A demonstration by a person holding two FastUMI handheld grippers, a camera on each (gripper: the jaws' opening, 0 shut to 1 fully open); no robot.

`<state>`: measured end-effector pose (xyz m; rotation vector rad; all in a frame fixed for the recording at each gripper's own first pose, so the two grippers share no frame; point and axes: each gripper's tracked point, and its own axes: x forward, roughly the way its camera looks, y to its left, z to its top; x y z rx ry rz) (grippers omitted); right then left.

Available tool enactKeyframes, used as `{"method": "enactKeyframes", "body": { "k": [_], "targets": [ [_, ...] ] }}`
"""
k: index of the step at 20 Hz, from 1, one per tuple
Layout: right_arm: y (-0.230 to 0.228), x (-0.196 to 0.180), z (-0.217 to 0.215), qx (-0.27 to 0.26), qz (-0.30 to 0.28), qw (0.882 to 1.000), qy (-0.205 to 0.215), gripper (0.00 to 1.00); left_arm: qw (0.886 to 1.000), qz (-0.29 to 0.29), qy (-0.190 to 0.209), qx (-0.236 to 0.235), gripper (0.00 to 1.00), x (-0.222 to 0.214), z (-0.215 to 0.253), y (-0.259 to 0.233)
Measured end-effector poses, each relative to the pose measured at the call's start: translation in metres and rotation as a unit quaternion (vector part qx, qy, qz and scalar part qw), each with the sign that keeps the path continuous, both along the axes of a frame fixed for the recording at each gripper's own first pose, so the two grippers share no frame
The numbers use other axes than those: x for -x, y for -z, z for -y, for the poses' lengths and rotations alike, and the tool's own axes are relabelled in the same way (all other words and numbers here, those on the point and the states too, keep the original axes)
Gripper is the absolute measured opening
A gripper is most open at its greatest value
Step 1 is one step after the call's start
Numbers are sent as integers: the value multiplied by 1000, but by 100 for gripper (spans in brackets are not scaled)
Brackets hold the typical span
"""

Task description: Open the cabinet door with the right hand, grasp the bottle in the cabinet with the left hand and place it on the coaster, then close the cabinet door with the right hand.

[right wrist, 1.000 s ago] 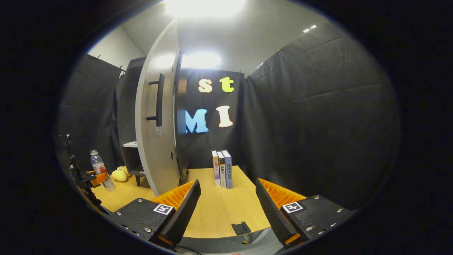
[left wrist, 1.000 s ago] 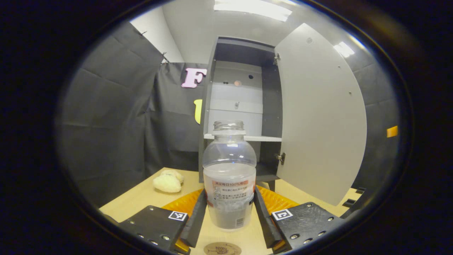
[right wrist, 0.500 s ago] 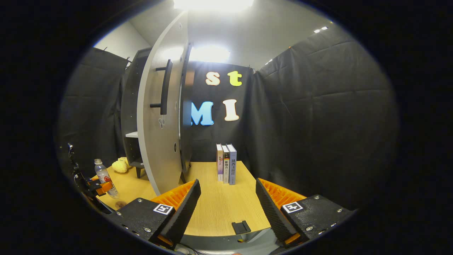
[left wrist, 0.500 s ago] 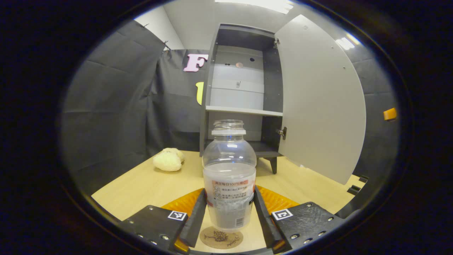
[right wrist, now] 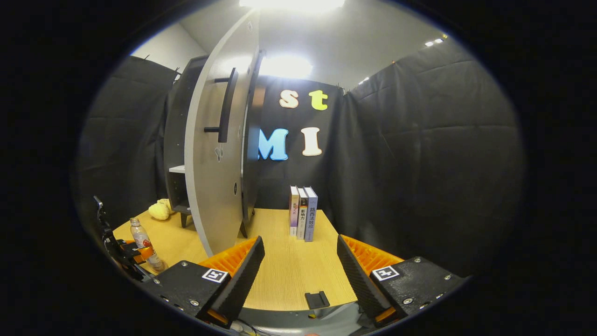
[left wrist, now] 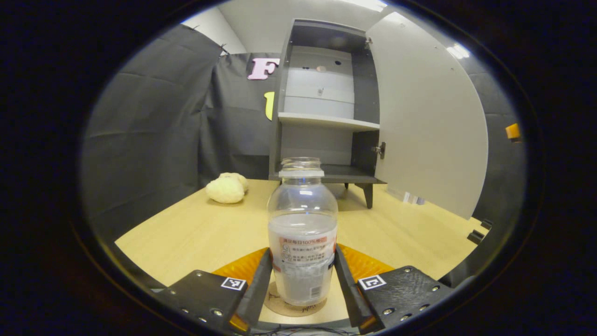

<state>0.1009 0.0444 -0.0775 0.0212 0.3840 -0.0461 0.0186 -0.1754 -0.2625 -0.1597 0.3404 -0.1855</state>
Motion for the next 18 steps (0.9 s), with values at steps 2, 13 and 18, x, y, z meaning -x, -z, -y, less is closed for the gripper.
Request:
{"method": "enactKeyframes", "body": {
  "k": [2,13,18],
  "targets": [
    [-1,-3,-2,1,2,1000,-3,96,1000,-6,-7,5,72,1,1,4],
    [1,-26,-11,-36,5,999,-13,96,1000,-7,-22,-21,82,20,4,8],
    [3,-30,-9,-47,6,999,-14,96,999,8,-15,-34,82,18,10,-15]
  ]
}}
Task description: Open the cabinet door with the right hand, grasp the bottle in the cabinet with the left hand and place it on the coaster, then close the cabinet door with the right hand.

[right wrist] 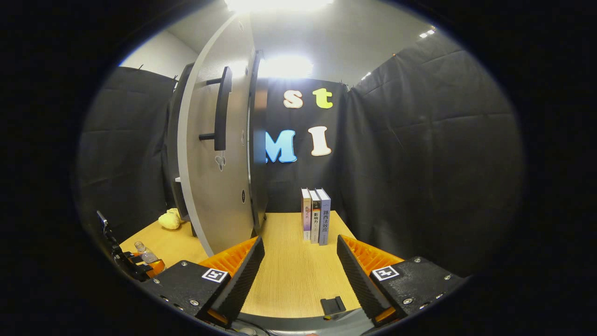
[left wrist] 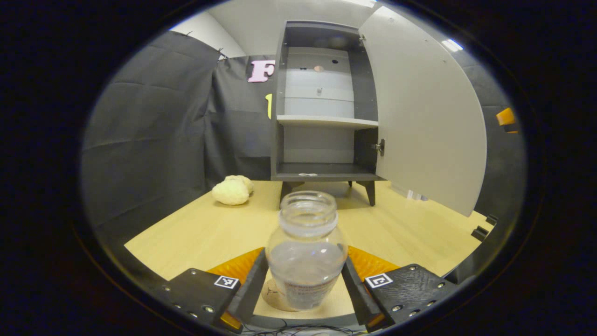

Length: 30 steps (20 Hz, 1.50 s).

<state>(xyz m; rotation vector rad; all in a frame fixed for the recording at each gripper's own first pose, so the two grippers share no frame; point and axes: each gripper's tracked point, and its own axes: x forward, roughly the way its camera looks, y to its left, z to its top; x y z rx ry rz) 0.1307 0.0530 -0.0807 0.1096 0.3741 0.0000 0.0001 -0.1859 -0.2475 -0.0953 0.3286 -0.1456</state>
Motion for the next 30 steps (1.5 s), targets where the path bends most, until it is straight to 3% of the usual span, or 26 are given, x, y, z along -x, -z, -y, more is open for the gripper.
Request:
{"method": "enactKeyframes", "body": {
  "k": [7,16,19,23,24,25,30],
  "targets": [
    [-6,-6,15,-18,10,1000,15,96,999,22,-7,-27,83,-22,2,-40],
    [-23,-24,23,-52,31,998,18,96,998,48,-32,-16,82,-4,-11,-126],
    [-36,-37,19,-59,42,997,12,92,997,55,-43,-21,82,6,-22,-158],
    [-61,-53,11,-59,49,997,4,95,996,55,-59,-46,82,20,-46,-189],
    [-70,-57,10,-57,53,997,5,95,995,55,-64,-48,87,22,-53,-193],
    [-81,-60,8,-56,59,997,6,95,995,55,-69,-47,82,23,-61,-198],
    [-124,-72,-8,-45,89,995,20,95,994,55,-89,-26,82,21,-101,-209]
  ]
}}
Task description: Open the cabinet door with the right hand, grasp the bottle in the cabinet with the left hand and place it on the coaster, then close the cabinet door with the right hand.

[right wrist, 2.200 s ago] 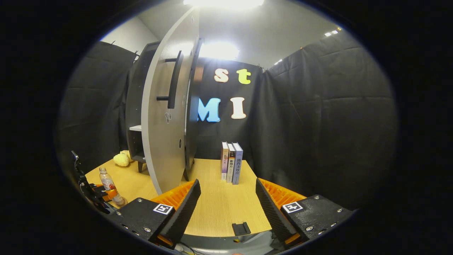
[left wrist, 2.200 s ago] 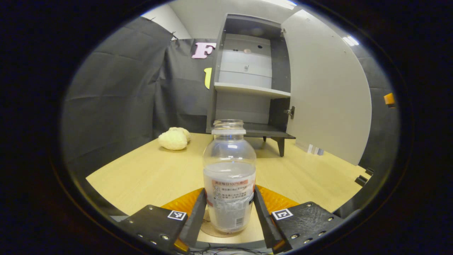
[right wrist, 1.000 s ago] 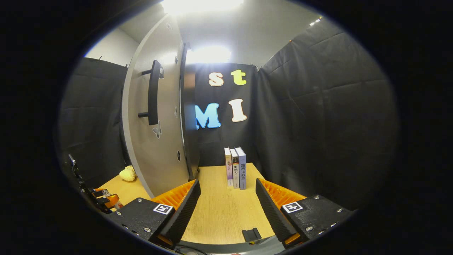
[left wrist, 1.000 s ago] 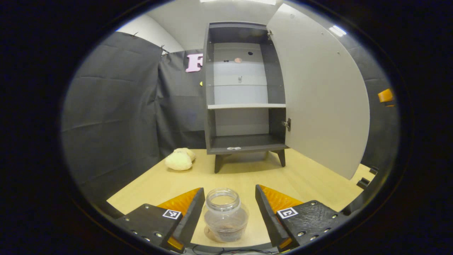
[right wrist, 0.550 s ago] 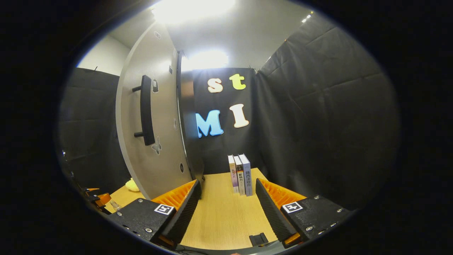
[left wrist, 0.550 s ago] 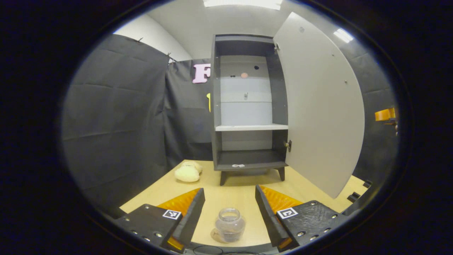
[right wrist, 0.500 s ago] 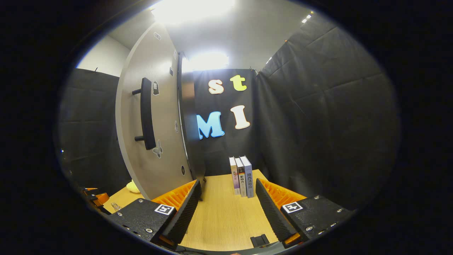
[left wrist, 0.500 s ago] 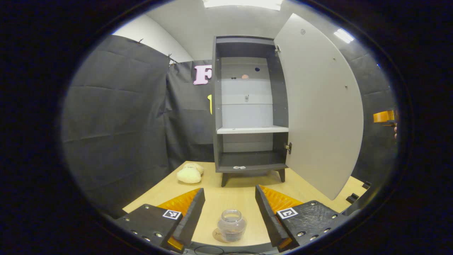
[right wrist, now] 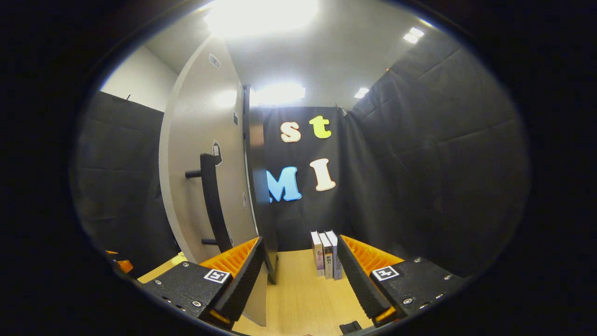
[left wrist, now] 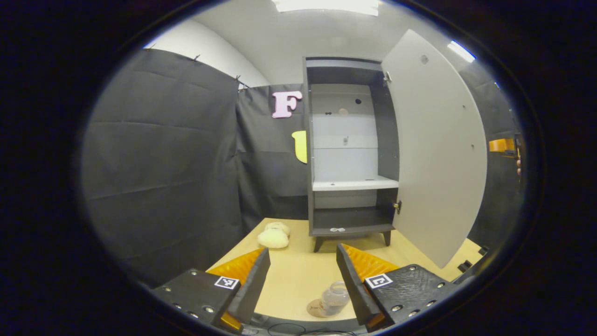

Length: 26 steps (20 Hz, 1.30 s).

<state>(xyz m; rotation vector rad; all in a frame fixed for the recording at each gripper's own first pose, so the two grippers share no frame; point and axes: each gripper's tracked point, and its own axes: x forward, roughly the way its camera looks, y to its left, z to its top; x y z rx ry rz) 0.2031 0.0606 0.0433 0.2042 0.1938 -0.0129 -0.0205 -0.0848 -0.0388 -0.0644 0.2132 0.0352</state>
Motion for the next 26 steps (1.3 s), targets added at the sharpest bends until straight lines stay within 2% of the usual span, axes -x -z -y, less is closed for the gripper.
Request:
{"method": "enactKeyframes", "body": {
  "k": [1,7,12,13,14,15,19,20,21,22,24,25,26],
  "targets": [
    [-4,-1,-4,4,2,1000,2,95,1000,2,-2,3,88,-1,-8,0],
    [-7,-5,-28,13,-7,1000,22,95,1000,7,12,13,88,-20,-38,7],
    [-2,-4,-36,38,-23,997,58,93,1000,8,20,15,88,-38,-67,16],
    [-3,-3,-36,44,-22,997,63,93,1000,8,20,18,82,-41,-74,18],
    [-4,-2,-38,51,-23,996,68,87,999,7,23,21,82,-45,-79,19],
    [-6,-1,-42,55,-21,996,72,92,999,7,25,24,82,-48,-83,21],
    [-7,4,-70,43,-21,997,66,92,999,9,38,30,82,-62,-92,24],
    [-8,4,-78,43,-20,997,61,92,999,10,41,32,88,-65,-92,24],
    [-10,5,-86,44,-19,997,57,92,998,11,45,34,88,-68,-93,25],
    [-10,5,-95,44,-19,997,52,92,998,12,49,37,82,-69,-94,25],
    [-10,4,-114,42,-18,998,44,92,998,13,55,40,82,-73,-98,27],
    [-10,5,-123,41,-17,998,39,92,998,12,55,40,88,-73,-102,28],
    [-11,6,-133,39,-17,998,35,92,998,13,56,41,88,-74,-107,30]
  ]
}}
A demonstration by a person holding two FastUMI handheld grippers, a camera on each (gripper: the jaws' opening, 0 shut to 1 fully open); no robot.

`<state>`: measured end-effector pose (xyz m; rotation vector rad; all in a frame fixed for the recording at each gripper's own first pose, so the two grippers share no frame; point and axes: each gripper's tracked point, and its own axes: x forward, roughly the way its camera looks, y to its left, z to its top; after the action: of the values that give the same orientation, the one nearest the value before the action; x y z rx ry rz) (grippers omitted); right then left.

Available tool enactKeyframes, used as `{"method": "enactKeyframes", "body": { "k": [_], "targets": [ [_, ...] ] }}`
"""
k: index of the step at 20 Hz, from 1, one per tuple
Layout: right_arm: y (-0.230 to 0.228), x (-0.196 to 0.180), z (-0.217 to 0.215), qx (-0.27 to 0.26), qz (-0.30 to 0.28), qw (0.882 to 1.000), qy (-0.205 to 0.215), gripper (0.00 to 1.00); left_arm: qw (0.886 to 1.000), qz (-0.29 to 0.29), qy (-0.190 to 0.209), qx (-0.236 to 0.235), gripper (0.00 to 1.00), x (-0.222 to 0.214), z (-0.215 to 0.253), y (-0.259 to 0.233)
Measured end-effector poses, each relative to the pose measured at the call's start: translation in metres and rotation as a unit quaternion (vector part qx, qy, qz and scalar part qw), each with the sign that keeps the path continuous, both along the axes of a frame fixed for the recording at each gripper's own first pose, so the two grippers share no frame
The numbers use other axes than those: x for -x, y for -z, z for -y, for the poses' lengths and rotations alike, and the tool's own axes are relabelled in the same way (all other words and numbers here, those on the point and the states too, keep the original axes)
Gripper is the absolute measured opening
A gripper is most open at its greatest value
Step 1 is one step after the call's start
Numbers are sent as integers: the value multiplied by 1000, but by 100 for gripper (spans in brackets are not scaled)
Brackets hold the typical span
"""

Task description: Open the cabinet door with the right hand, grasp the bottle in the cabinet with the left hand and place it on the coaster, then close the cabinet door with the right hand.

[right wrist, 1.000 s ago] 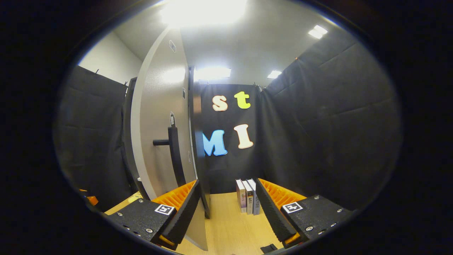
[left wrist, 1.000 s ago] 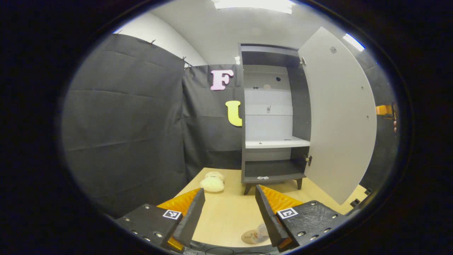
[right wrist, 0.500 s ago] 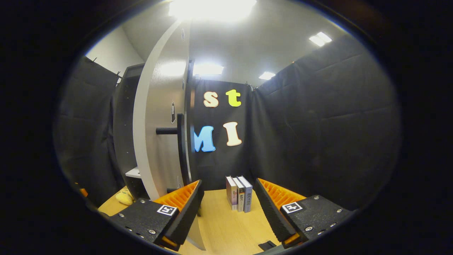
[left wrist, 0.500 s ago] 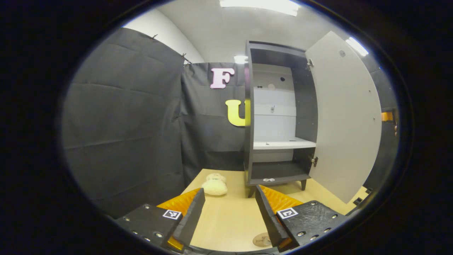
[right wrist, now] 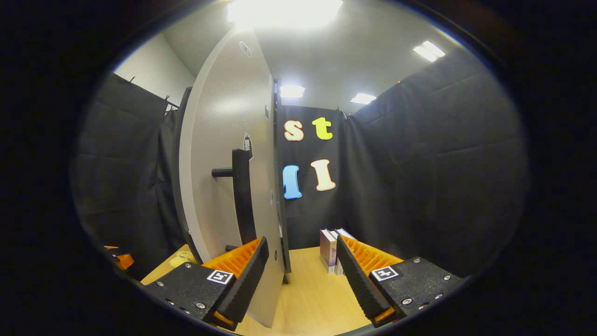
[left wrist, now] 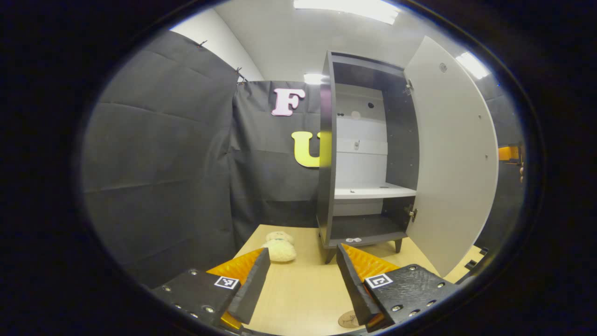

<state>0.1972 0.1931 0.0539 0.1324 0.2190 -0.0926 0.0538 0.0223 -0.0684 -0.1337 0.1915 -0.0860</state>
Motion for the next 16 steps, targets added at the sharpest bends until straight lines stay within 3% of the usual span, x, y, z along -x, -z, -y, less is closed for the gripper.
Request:
{"method": "enactKeyframes", "body": {
  "k": [1,16],
  "targets": [
    [0,-1,-8,-1,1,1000,-4,92,1000,0,0,2,82,0,-5,1],
    [-4,-30,-110,-8,5,999,-42,92,999,-19,-41,4,82,20,-105,27]
  ]
}}
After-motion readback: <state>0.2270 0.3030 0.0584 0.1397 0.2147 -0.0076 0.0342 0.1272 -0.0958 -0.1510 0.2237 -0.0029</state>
